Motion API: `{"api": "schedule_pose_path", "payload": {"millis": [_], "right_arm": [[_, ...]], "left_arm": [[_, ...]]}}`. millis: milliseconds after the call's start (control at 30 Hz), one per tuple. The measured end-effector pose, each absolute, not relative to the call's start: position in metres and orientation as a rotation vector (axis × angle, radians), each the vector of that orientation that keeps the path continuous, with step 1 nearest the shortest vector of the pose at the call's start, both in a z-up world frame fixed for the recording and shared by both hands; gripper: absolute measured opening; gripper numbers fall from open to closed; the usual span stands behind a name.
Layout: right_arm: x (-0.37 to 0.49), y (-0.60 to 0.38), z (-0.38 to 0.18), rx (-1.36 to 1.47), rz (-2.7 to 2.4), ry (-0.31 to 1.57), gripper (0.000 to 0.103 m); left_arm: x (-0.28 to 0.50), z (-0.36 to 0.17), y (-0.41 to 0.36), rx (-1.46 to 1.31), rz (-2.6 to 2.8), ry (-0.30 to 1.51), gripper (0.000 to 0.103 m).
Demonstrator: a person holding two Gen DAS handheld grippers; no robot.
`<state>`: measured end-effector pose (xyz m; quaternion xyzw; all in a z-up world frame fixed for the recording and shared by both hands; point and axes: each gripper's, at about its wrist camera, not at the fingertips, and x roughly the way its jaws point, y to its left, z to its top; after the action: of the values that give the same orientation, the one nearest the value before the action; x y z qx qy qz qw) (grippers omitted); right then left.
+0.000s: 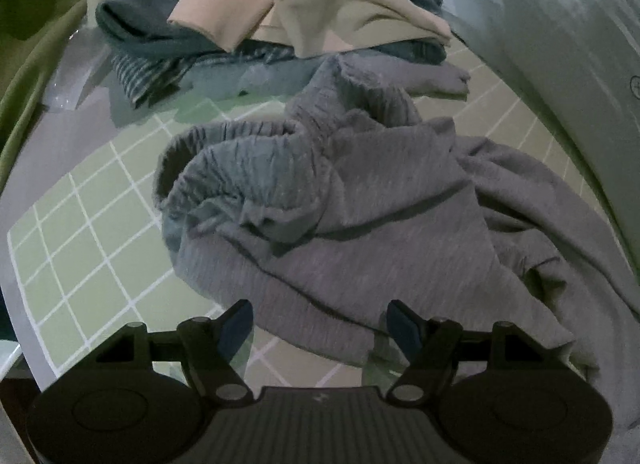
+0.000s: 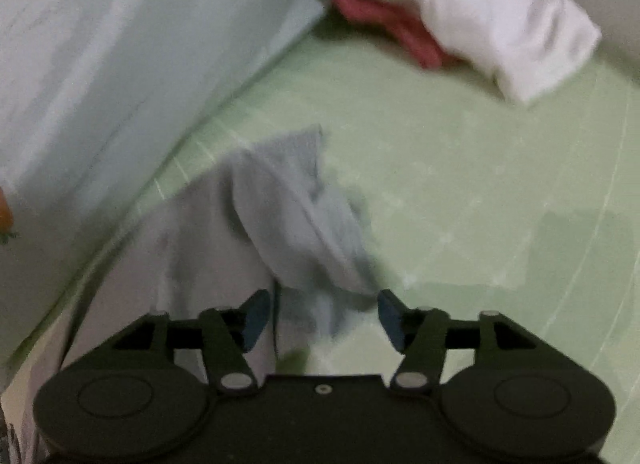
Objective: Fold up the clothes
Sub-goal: 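Fold the leg hem with the right gripper toward the waistband held by the left gripper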
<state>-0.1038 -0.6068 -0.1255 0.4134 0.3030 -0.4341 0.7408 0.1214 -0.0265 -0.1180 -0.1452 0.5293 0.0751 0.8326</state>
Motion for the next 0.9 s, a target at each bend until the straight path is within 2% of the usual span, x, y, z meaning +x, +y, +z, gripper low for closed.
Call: {"api": "schedule_pose_path", "payload": {"millis": [200,267,333,400,433,733,900], "right_arm": [[-0.088,-0.591,-0.138,0.976,-0.885,0.67,0.07],[-0.081,-0.589,-0.136,0.957,-0.867,0.68,0.06],[-0.078,-0.587,-0.133,0.939,-0.845,0.695,0.018],[-0.085,-0.581,-0.124,0.913,-0.834,0.69,0.006],[-0.089,-0.578,-0.12,0.9,-0.828,0.687,0.004],[-0.116,-0.56,-0.077,0.811,-0.791,0.67,0.003],[-0.086,-0.574,-0.063,0.789,-0.776,0.727,0.004]], "left_arm": [[0.118,-0.121,-0.027,-0.316,0.149,1.139,0.075],[0.119,-0.121,-0.028,-0.308,0.146,1.138,0.075],[0.12,-0.121,-0.03,-0.296,0.143,1.135,0.075],[0.122,-0.121,-0.031,-0.285,0.141,1.131,0.075],[0.122,-0.121,-0.032,-0.279,0.139,1.13,0.075],[0.129,-0.12,-0.039,-0.223,0.128,1.113,0.075],[0.149,-0.117,-0.041,-0.178,0.146,1.081,0.075]]}}
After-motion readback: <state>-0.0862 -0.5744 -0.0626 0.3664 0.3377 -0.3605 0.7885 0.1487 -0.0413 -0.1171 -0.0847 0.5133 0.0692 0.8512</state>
